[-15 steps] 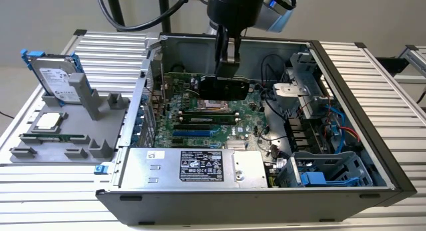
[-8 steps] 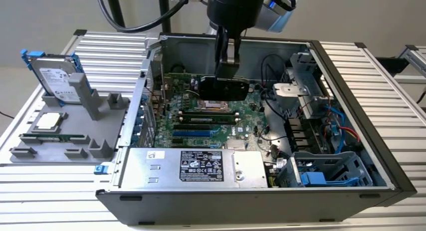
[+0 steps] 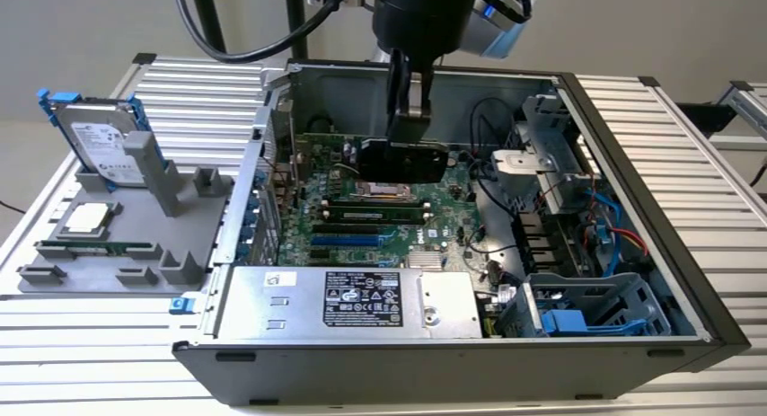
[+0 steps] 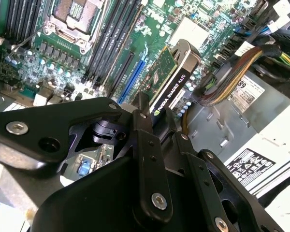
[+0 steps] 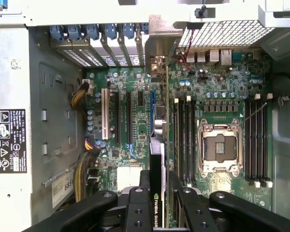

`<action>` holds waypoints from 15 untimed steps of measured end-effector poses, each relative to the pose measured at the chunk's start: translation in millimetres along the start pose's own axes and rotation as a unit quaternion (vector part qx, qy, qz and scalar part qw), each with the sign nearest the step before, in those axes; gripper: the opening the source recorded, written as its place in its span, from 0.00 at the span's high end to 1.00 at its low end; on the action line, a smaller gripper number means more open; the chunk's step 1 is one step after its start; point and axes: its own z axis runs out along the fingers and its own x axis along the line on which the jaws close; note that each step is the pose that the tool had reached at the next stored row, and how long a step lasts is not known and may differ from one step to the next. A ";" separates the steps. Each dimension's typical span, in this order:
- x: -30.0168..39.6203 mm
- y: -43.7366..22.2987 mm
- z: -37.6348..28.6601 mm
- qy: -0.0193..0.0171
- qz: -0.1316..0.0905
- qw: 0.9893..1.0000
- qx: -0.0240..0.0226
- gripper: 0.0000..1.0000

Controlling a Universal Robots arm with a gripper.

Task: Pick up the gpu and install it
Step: 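Insert the gpu into the slot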

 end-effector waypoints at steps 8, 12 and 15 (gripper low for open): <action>-0.1 -0.2 5.8 0.000 0.000 1.000 0.000 1.00; -0.1 -0.3 6.2 0.000 0.000 1.000 0.000 1.00; -0.1 -0.2 6.4 0.000 0.000 1.000 0.000 1.00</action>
